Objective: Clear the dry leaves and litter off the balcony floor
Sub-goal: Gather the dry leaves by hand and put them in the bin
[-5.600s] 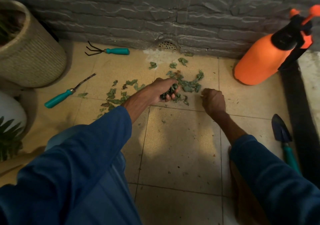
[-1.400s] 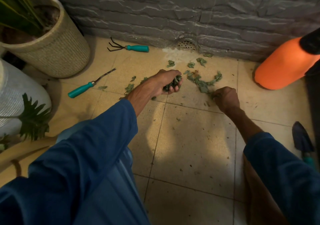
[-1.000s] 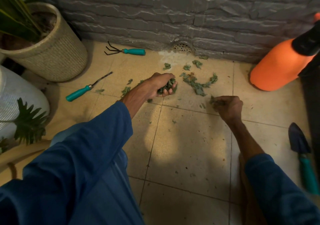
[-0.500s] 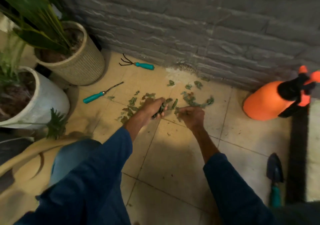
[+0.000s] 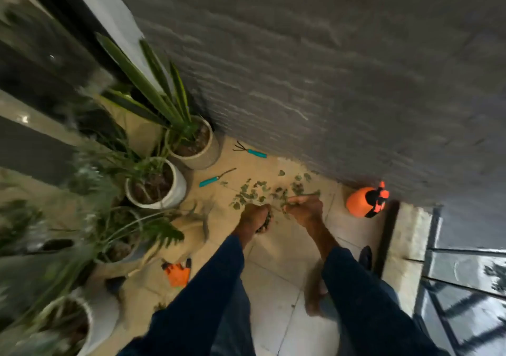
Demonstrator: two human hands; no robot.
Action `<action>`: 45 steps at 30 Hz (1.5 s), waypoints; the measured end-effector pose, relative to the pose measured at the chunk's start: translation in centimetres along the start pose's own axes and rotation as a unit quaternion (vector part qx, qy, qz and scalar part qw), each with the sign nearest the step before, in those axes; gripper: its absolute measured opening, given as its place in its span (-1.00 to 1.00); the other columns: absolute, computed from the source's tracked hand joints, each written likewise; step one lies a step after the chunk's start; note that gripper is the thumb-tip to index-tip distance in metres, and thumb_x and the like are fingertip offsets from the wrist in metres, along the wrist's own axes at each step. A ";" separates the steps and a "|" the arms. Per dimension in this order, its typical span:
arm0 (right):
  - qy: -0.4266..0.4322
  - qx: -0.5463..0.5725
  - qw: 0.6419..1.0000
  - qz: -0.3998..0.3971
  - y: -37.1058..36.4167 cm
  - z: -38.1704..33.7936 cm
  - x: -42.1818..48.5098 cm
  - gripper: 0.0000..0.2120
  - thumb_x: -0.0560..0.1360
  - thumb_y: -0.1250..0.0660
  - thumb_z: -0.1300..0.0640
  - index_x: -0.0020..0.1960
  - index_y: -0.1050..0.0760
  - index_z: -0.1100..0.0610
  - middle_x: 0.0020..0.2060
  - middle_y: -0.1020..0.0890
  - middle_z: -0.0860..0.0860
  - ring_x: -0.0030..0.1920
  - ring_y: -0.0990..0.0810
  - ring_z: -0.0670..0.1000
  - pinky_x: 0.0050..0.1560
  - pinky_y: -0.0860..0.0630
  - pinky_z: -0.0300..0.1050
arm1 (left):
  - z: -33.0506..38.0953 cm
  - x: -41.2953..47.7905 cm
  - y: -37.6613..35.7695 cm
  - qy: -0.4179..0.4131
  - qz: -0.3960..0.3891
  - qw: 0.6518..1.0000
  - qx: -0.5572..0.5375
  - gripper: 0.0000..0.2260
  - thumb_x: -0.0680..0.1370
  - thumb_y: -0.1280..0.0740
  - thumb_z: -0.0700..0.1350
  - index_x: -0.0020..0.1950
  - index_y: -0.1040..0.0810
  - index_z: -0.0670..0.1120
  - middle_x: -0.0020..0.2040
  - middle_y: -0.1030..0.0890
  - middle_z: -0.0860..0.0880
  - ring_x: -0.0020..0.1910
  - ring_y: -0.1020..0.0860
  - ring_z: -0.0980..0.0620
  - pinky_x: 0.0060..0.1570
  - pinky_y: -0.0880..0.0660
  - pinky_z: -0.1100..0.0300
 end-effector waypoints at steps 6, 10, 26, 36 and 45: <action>-0.027 0.001 0.999 -0.023 3.1 -11.6 -16.1 -0.77 0.34 -0.60 0.32 -0.01 -0.73 0.24 -0.02 -0.72 0.06 0.02 -0.64 -0.03 0.00 -0.44 -0.44 | -1.4 -18.0 8.3 0.047 0.012 0.998 -0.031 -0.62 0.66 -0.31 -0.09 -0.34 -0.56 -0.18 -0.43 -0.53 -0.10 -0.61 -0.46 0.02 -0.61 -0.27 0.32; -0.069 0.036 0.996 -0.048 2.2 -15.1 -23.4 -0.78 0.35 -0.58 0.38 -0.02 -0.71 0.28 -0.10 -0.68 0.07 -0.09 -0.61 -0.02 -0.34 -0.42 -0.56 | -5.6 -25.7 12.7 0.070 0.032 0.995 -0.069 -0.59 0.67 -0.29 -0.10 -0.38 -0.52 -0.16 -0.51 -0.50 -0.05 -0.61 -0.46 0.03 -0.61 -0.25 0.34; 0.023 -0.229 0.903 -0.363 -19.0 -15.0 -36.8 -0.78 0.18 -0.64 0.32 -0.25 -0.68 0.14 -0.20 -0.73 0.12 -0.10 -0.73 0.18 -0.02 -0.69 0.13 | -25.0 -40.7 19.7 0.109 0.259 0.841 -0.462 -0.66 0.64 -0.24 -0.09 -0.32 -0.51 -0.13 -0.48 -0.49 -0.06 -0.51 -0.41 -0.01 -0.55 -0.26 0.31; 0.109 -0.318 0.777 -0.532 -27.0 -10.2 -59.7 -0.76 0.36 -0.48 0.51 -0.20 -0.63 0.19 -0.18 -0.72 0.19 -0.19 -0.72 0.14 -0.27 -0.67 -0.17 | -42.3 -50.6 17.2 0.144 0.356 0.632 -0.674 -0.70 0.64 -0.26 -0.17 -0.31 -0.49 -0.12 -0.48 -0.50 -0.02 -0.58 -0.43 0.06 -0.60 -0.25 0.35; 0.158 -0.361 0.706 -0.588 -34.7 -1.8 -77.5 -0.81 0.37 -0.52 0.44 -0.07 -0.67 0.24 -0.13 -0.72 0.17 -0.14 -0.72 0.10 -0.30 -0.62 -0.24 | -59.3 -59.5 19.2 0.131 0.394 0.553 -0.723 -0.68 0.61 -0.26 -0.15 -0.36 -0.47 -0.11 -0.39 -0.48 -0.06 -0.51 -0.42 0.04 -0.55 -0.27 0.31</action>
Point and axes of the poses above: each hand's wrist, its own x-axis towards the middle knuckle, its own y-axis out of the back of the hand, z = x × y, the point moved 8 cm from there along x, towards the middle knuckle
